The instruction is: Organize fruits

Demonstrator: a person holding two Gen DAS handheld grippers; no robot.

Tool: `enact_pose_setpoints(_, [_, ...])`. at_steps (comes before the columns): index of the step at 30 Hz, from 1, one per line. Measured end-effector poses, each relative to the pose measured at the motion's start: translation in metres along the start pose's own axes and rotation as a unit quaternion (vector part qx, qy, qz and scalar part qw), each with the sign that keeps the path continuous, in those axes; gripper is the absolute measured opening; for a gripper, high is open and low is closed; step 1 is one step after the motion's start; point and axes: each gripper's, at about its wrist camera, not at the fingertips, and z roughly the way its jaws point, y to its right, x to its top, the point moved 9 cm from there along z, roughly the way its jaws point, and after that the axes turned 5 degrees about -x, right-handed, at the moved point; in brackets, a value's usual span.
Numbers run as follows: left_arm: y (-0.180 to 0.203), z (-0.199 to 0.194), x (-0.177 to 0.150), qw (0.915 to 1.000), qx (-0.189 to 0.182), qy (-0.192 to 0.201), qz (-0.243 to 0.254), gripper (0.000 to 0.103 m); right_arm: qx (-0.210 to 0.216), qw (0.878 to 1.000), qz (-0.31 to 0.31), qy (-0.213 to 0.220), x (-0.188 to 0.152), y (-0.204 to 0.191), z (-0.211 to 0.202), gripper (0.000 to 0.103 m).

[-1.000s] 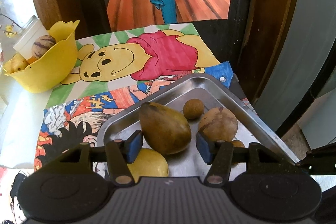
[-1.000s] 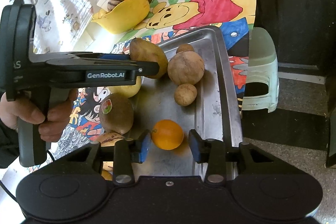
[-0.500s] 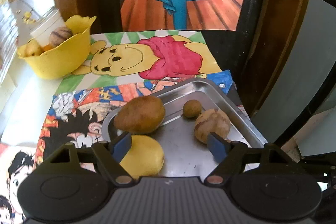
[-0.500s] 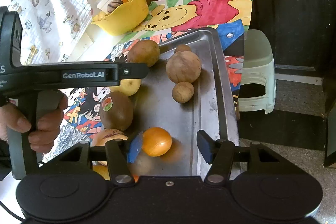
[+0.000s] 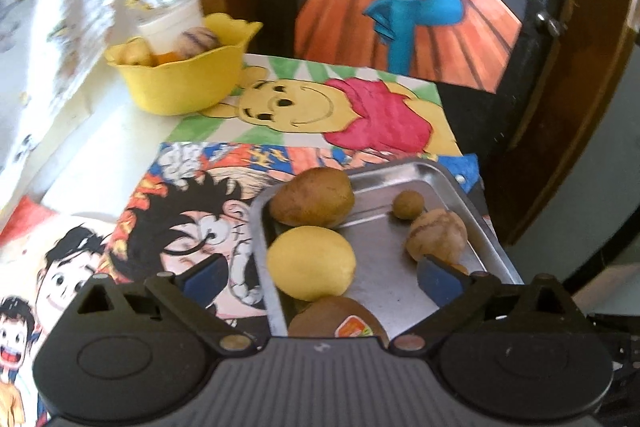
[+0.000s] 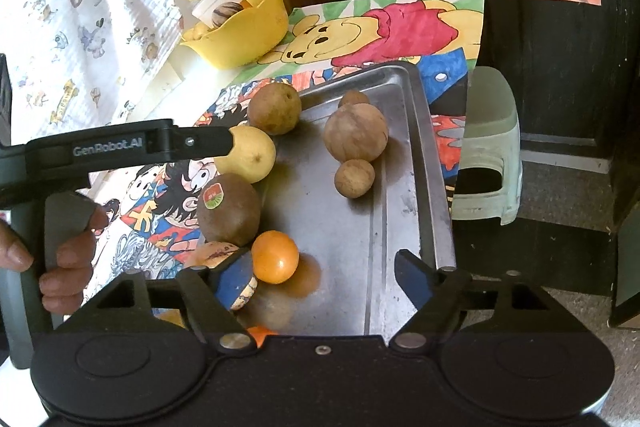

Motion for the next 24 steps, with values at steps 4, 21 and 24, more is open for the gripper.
enact_pose_setpoints(4, [-0.008, -0.009, -0.004, 0.9996, 0.012, 0.007, -0.025, 0.102, -0.002, 1.0, -0.004, 0.005, 0.002, -0.001, -0.001, 0.086])
enact_pose_setpoints(21, [-0.036, -0.051, -0.044, 0.9909, 0.071, 0.084, -0.077, 0.102, -0.028, 0.994, -0.04, 0.094, 0.001, -0.008, -0.017, 0.102])
enact_pose_setpoints(24, [-0.039, -0.055, -0.056, 0.9893, 0.072, 0.095, -0.084, 0.102, -0.038, 0.992, -0.04, 0.113, 0.0, -0.007, -0.021, 0.102])
